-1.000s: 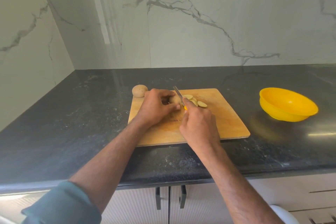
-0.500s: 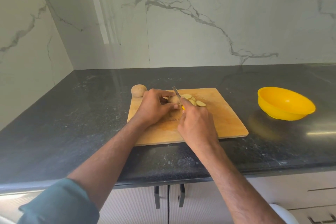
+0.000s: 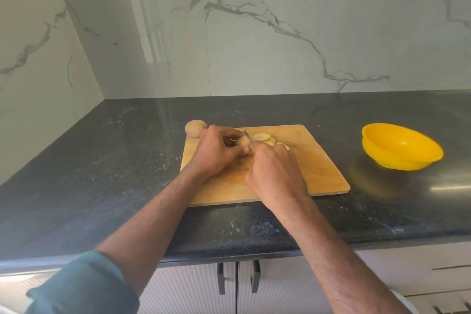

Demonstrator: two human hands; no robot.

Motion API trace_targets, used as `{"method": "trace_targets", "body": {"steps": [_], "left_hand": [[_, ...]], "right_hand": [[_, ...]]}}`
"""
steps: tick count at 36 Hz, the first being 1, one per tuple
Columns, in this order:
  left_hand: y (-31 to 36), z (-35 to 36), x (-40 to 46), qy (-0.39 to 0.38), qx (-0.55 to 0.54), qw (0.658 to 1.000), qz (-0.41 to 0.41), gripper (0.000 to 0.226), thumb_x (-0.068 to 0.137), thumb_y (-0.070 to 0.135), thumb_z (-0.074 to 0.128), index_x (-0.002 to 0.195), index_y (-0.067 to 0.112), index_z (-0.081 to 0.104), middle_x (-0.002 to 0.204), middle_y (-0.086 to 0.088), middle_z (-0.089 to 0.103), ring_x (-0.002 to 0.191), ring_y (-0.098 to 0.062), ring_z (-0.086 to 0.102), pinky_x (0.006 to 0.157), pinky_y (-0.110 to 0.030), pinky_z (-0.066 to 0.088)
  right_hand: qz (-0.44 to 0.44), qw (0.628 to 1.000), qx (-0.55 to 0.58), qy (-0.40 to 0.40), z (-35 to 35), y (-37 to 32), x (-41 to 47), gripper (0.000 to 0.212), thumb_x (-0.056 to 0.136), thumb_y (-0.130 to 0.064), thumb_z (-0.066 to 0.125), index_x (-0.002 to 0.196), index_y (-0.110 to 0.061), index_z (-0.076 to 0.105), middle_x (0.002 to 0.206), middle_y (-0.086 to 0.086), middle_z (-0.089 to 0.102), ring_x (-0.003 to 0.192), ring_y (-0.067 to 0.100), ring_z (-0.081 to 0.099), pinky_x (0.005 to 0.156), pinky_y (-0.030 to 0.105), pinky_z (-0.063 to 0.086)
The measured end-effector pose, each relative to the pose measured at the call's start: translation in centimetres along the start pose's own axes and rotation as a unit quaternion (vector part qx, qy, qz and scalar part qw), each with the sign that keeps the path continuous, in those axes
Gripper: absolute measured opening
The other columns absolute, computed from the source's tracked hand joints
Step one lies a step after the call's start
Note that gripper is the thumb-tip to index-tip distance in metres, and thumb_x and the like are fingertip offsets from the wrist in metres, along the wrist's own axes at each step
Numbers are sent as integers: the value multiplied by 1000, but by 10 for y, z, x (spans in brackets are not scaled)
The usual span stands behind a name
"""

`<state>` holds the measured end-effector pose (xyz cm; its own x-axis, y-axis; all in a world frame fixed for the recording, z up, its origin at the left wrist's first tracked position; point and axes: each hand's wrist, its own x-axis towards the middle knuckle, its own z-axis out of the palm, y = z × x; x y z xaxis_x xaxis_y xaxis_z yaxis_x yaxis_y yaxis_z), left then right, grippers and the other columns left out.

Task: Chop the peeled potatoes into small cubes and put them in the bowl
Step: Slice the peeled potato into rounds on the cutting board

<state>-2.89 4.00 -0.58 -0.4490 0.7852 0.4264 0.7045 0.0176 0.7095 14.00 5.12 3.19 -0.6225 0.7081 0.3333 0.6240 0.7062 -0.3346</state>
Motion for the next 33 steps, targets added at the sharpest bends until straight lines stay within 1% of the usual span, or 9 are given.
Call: {"method": "trace_targets", "body": {"steps": [3, 7, 9, 13, 18, 22, 26, 29, 33], "left_hand": [[0, 0, 1, -2, 5, 1000, 1, 48, 76, 25, 90, 119, 9, 75, 112, -3, 76, 97, -10, 71, 91, -27, 59], [1, 1, 1, -3, 10, 1000, 3, 49, 77, 25, 89, 120, 9, 74, 114, -3, 75, 96, -8, 69, 87, -13, 54], [1, 1, 1, -3, 6, 1000, 1, 48, 78, 25, 89, 121, 8, 74, 115, -4, 75, 97, -7, 68, 86, -10, 52], [2, 1, -1, -1, 11, 1000, 8, 46, 80, 24, 86, 121, 7, 73, 116, -4, 75, 99, -8, 68, 90, -14, 54], [2, 1, 0, 7, 19, 1000, 11, 44, 80, 24, 87, 119, 7, 74, 111, -3, 76, 97, -8, 68, 94, -23, 56], [-1, 3, 0, 11, 23, 1000, 4, 47, 77, 28, 89, 117, 10, 75, 106, -1, 76, 95, -10, 70, 92, -32, 58], [1, 3, -1, 11, 25, 1000, 3, 46, 79, 27, 88, 119, 9, 74, 110, -2, 76, 96, -10, 70, 92, -29, 58], [3, 3, -2, 11, 32, 999, 12, 44, 81, 28, 86, 119, 9, 74, 109, -2, 76, 95, -9, 69, 90, -24, 57], [3, 3, -2, 11, 42, 999, 8, 39, 83, 27, 85, 117, 10, 74, 106, 0, 75, 92, -8, 69, 86, -21, 57]], "right_hand": [[3, 1000, 3, -3, 4, 0, 1, 35, 98, -13, 50, 132, -18, 56, 89, 1, 48, 84, 20, 45, 69, 28, 37], [3, 1000, 9, 6, 9, -1, 4, 35, 96, -10, 49, 130, -18, 57, 84, -1, 50, 76, 18, 47, 52, 20, 26], [10, 1000, 11, 3, 13, -1, 6, 35, 95, -8, 50, 127, -18, 59, 84, 0, 54, 74, 20, 51, 53, 22, 32], [19, 1000, 17, -9, 20, -1, 11, 33, 95, -9, 52, 125, -17, 60, 93, 5, 64, 76, 20, 59, 60, 29, 48], [12, 1000, 17, 12, 25, 1, 11, 29, 96, -9, 51, 123, -17, 57, 88, 2, 61, 70, 16, 53, 54, 23, 35], [19, 999, 12, 40, 27, 1, 6, 23, 97, -10, 50, 120, -14, 47, 70, -5, 43, 55, 12, 38, 43, 20, 18], [15, 999, 6, 43, 26, 2, 5, 23, 95, -7, 50, 116, -13, 45, 63, -7, 33, 52, 14, 35, 42, 21, 16], [4, 1000, -3, 27, 23, 4, 4, 26, 96, -10, 50, 122, -15, 46, 66, -7, 35, 52, 5, 31, 44, 19, 16], [-13, 1000, -2, 9, 19, 7, 2, 35, 97, -11, 52, 131, -17, 47, 72, -6, 41, 57, 7, 37, 47, 18, 19]]}}
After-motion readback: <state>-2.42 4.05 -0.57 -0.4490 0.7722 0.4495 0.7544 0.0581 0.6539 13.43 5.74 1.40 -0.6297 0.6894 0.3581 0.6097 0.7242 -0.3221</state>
